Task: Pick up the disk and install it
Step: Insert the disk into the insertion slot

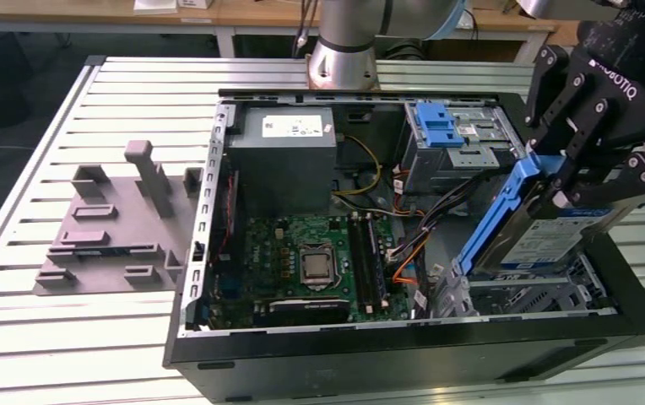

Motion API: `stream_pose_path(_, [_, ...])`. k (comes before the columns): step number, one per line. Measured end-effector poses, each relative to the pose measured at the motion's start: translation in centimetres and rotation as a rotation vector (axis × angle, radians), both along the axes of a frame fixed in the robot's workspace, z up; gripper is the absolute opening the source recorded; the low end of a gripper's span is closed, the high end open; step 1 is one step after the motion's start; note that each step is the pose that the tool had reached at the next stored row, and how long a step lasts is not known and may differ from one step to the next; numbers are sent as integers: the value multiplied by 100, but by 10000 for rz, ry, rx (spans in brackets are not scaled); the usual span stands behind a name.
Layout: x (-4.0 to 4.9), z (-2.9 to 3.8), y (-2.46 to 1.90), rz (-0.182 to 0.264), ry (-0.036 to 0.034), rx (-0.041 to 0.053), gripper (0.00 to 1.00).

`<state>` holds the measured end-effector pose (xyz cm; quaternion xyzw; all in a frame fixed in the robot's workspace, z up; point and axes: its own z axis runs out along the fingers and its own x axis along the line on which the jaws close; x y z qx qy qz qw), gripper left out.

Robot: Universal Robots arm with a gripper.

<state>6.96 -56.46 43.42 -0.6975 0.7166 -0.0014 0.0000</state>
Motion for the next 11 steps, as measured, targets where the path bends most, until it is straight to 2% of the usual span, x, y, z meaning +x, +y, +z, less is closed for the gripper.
stream_pose_path(11, [0,-82,-1,0,0,-1,36])
